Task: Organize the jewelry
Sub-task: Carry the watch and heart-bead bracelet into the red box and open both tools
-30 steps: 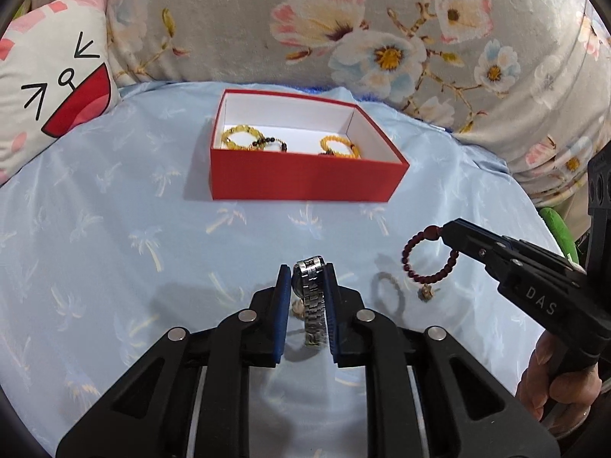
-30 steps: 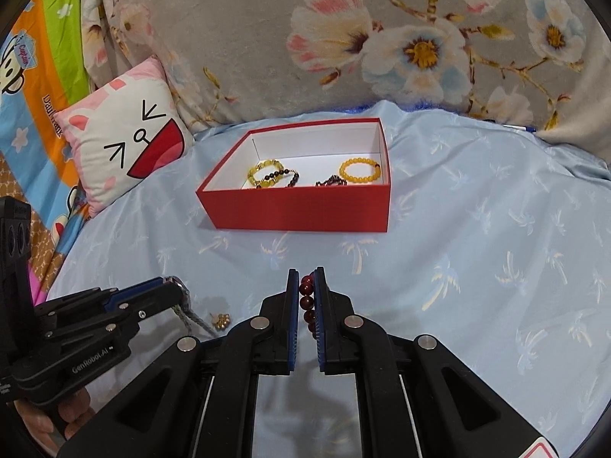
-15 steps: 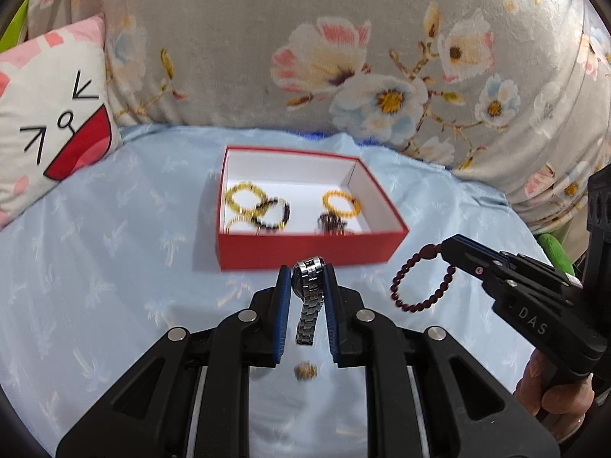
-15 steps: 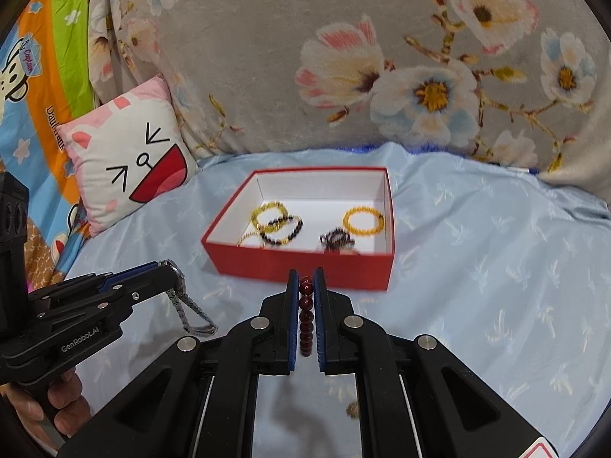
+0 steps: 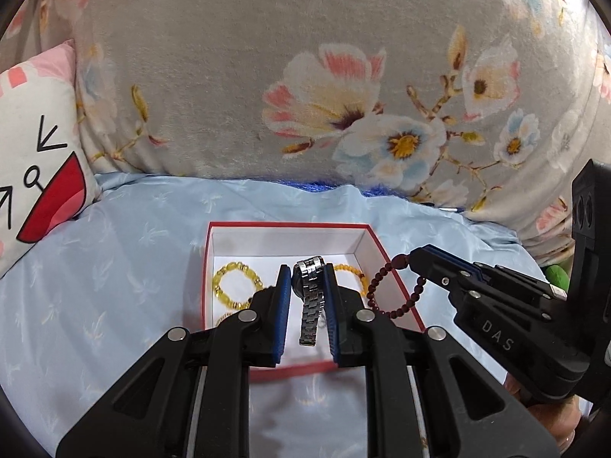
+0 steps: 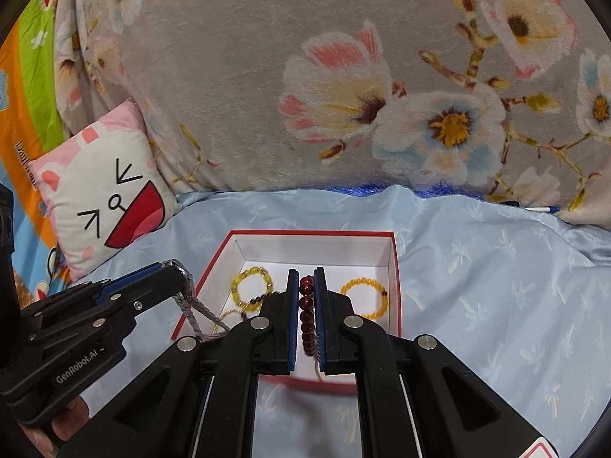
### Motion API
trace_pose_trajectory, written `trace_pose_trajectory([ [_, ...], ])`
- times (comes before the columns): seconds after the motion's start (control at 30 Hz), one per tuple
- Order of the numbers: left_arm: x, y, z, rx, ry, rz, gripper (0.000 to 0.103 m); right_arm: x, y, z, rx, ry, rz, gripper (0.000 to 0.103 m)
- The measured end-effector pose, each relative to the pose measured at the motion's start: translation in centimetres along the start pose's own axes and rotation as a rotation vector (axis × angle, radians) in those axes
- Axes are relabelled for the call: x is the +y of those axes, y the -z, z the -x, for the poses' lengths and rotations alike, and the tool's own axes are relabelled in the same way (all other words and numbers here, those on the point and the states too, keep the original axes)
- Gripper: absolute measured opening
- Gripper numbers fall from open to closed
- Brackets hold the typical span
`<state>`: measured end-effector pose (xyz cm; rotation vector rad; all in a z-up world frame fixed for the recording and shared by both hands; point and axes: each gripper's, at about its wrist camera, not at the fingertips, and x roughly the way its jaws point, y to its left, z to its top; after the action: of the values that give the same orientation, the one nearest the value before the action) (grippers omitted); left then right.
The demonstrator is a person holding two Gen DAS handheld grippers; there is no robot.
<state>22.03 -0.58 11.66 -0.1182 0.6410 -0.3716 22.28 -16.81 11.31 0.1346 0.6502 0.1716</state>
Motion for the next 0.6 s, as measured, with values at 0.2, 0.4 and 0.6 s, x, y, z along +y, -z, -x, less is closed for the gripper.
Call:
trace_pose_trajectory([
  [0.2, 0.8, -0.3, -4.3, 0.043, -0.020, 0.007, 0.016, -1.0, 0.0, -5.0, 0.063, -0.006, -0.034, 0.007],
  [0.4, 1.3, 0.3, -7.5, 0.076, -0.040, 0.002, 0.017, -1.9, 1.1, -8.3, 0.105, -0.002, -0.058, 0.007],
  [0.6, 1.7, 0.9, -9.2, 0.090, -0.076, 0.025, 0.018, -2.3, 1.9, -9.7, 0.121, 0.008, -0.061, 0.013],
])
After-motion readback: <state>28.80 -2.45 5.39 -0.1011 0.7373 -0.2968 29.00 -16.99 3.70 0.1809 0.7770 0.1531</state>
